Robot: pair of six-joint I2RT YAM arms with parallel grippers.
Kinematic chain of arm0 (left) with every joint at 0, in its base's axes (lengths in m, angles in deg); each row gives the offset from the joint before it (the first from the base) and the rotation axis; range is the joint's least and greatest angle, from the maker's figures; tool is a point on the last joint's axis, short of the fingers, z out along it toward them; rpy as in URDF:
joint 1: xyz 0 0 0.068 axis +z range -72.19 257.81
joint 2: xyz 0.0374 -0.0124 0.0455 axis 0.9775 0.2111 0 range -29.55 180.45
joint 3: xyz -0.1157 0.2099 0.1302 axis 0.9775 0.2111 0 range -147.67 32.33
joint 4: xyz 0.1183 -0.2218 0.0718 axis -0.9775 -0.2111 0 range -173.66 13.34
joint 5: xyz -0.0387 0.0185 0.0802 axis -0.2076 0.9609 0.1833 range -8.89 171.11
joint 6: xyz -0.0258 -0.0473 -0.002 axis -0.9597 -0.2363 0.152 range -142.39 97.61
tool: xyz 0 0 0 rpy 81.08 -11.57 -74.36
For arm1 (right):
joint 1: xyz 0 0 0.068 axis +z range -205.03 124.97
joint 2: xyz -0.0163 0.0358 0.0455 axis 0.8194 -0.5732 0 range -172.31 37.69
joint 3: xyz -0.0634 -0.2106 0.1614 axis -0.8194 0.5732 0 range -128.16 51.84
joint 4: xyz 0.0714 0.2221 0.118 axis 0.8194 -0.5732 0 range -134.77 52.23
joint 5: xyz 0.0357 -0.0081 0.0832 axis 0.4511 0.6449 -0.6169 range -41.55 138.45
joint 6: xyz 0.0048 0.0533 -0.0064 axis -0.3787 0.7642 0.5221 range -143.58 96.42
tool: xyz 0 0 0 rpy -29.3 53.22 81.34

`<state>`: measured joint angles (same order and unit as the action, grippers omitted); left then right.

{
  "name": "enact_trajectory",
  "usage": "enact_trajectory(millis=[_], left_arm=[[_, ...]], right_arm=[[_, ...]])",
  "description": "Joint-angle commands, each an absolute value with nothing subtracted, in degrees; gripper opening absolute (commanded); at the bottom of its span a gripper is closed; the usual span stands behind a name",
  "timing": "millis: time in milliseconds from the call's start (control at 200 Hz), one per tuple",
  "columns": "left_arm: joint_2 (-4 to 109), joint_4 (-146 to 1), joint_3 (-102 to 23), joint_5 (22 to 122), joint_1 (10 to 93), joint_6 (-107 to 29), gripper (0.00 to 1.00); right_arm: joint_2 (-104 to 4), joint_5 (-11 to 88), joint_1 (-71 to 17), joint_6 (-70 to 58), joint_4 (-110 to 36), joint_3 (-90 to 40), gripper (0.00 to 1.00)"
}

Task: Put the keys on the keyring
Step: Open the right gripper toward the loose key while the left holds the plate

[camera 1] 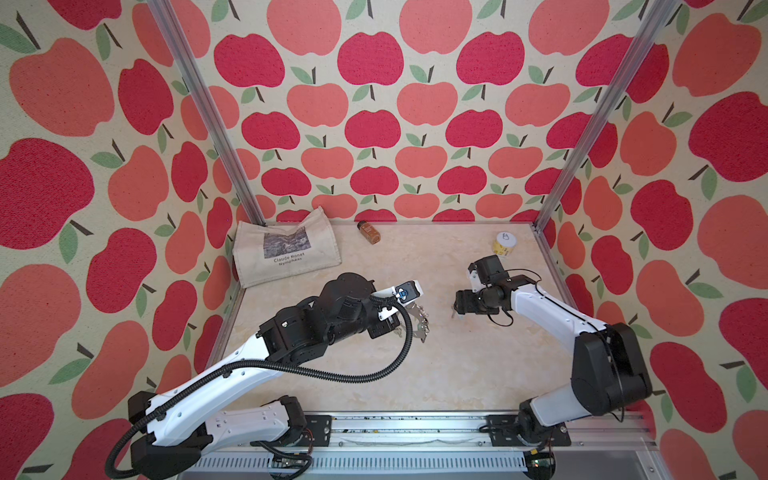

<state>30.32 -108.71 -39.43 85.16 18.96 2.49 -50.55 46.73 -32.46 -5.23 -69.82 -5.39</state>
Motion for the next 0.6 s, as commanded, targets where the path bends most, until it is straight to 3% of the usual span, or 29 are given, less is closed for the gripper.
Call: enact_trajectory(millis=[0, 595], left_arm=[[29.1, -105.1, -38.6, 84.7, 19.6, 1.1, 0.0], [29.4, -105.3, -38.3, 84.3, 21.7, 0.6, 0.0]], right_arm=[[-54.2, 46.8, -32.0, -1.6, -71.0, -8.0, 0.77], [-67.2, 35.7, -29.0, -7.3, -67.5, -14.4, 0.81]])
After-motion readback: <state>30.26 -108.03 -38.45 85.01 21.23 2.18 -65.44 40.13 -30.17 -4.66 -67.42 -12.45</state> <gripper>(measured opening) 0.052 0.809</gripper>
